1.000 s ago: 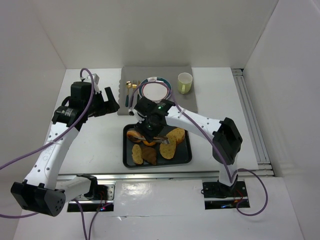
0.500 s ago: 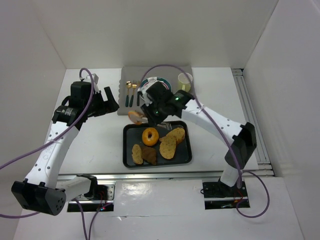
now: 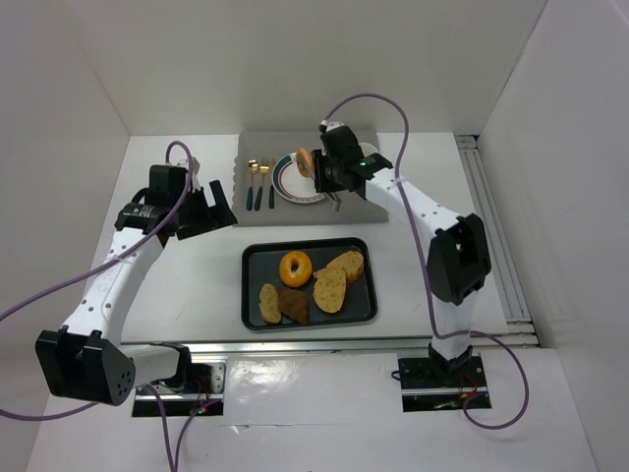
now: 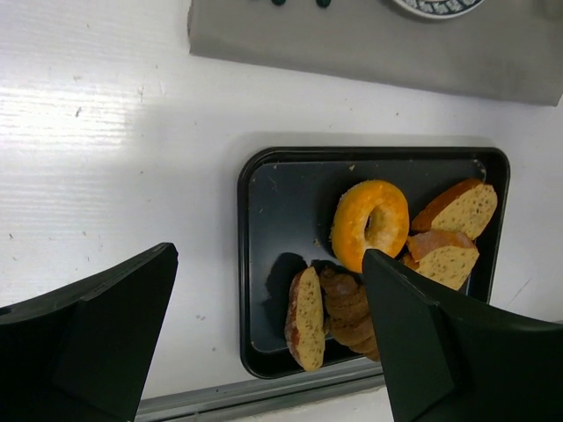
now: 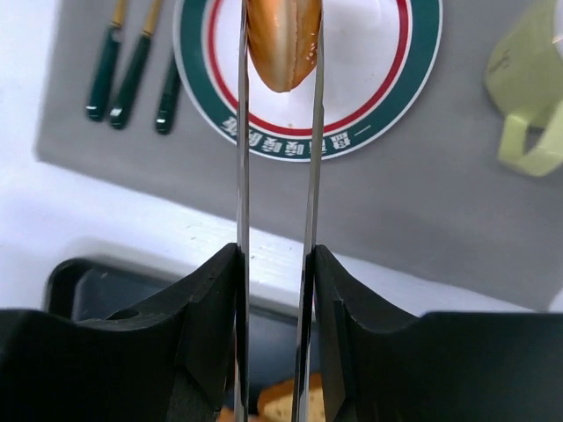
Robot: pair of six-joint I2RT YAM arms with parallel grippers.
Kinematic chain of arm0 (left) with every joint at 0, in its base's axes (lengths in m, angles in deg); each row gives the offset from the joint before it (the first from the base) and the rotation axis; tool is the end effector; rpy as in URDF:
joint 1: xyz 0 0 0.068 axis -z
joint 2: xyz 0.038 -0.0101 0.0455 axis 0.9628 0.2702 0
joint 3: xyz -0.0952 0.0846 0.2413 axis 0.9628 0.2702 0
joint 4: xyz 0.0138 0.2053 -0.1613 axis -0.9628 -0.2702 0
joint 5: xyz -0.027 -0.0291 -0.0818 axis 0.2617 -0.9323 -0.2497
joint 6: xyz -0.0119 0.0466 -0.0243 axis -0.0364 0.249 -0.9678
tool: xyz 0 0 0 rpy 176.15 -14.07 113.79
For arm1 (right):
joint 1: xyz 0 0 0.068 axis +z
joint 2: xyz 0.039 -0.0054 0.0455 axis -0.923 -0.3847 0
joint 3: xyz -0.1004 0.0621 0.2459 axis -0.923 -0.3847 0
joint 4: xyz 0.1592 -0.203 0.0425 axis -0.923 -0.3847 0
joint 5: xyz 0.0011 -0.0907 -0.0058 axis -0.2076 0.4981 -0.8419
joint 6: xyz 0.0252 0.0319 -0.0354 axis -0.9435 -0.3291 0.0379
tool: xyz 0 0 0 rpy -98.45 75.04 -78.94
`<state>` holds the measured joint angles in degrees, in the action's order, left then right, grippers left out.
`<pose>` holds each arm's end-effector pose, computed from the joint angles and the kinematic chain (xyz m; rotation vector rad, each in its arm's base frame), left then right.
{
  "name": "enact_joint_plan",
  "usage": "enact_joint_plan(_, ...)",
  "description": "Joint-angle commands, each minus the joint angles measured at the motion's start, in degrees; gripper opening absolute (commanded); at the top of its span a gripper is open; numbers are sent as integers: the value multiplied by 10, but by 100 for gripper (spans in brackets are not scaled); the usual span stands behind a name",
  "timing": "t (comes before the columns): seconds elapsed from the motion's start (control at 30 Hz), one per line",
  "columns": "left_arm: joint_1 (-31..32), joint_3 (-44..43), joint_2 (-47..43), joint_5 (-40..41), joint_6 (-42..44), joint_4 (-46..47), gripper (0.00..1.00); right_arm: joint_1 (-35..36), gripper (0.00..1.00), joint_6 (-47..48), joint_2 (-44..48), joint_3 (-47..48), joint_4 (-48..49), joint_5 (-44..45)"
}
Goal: Place the bread
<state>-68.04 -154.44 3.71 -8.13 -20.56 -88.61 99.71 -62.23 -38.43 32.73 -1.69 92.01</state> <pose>0.2556 -0.0321 0.3334 -0.3944 2.3106 -0.4315 0.3678 0.2286 0.3130 -0.2921 2.2661 0.3152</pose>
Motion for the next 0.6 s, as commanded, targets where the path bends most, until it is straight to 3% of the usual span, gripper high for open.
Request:
enact_joint_plan(0.0,-2,13,-20,-16,13,6,100,-1,43,-26,-48,34,56,28)
enact_joint_plan(0.13,-2,25,-25,-30,13,0,100,-15,48,-39,-63,14,95,17)
enact_joint_plan(0.33,-2,37,-25,-36,13,0,100,-20,64,-39,-50,8,90,22)
enact_joint_plan(0.57,-2,27,-25,-20,13,-5,100,4,68,-16,15,7,66,41)
